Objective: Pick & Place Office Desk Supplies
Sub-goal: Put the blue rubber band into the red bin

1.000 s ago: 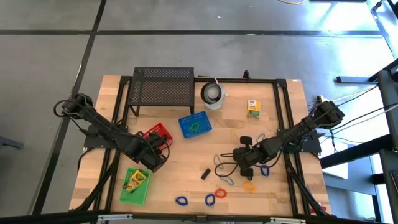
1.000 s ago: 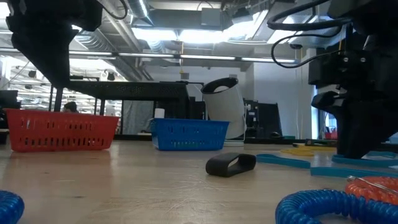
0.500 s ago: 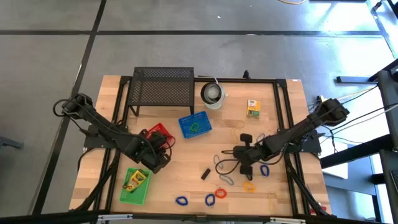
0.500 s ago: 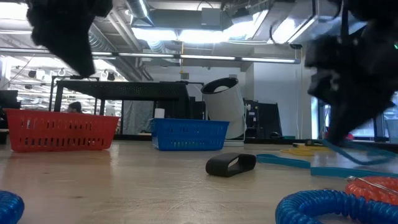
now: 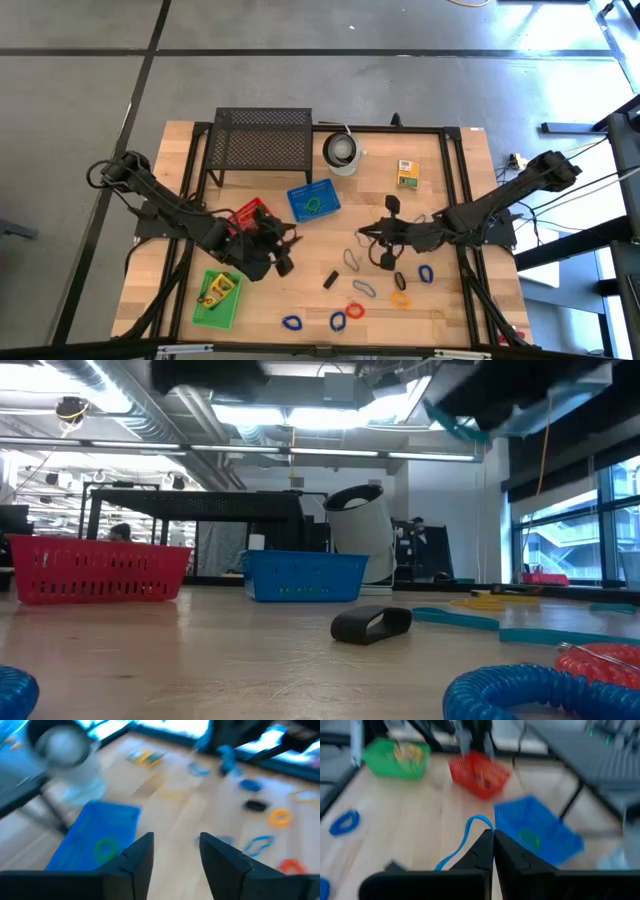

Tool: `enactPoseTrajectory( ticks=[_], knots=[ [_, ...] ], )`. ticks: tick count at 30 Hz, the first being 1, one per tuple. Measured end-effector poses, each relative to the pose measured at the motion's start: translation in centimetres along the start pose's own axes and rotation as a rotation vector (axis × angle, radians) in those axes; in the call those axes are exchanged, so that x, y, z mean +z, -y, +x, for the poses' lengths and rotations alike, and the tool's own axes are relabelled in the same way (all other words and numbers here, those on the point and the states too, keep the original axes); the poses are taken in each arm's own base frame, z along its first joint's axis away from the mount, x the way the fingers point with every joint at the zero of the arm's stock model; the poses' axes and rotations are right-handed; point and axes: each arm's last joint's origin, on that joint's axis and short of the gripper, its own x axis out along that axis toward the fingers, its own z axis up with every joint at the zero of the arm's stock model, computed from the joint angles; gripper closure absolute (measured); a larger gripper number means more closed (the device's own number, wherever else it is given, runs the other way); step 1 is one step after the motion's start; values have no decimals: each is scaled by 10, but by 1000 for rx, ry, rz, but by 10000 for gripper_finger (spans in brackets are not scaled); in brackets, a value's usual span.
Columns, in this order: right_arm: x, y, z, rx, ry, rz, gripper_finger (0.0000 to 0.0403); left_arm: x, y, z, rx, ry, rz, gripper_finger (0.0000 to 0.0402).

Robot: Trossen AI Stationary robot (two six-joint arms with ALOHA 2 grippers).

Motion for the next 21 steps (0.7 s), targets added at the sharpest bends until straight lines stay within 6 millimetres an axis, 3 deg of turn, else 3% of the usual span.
enactPoseTrajectory(
  ticks=[10,21],
  knots=[
    [22,-5,9,-11,238,-230,390,5,34,29,-87,197,133,186],
    [13,-9,29,-49,232,-343,389,3,40,79,-95,321,23,183]
  ],
)
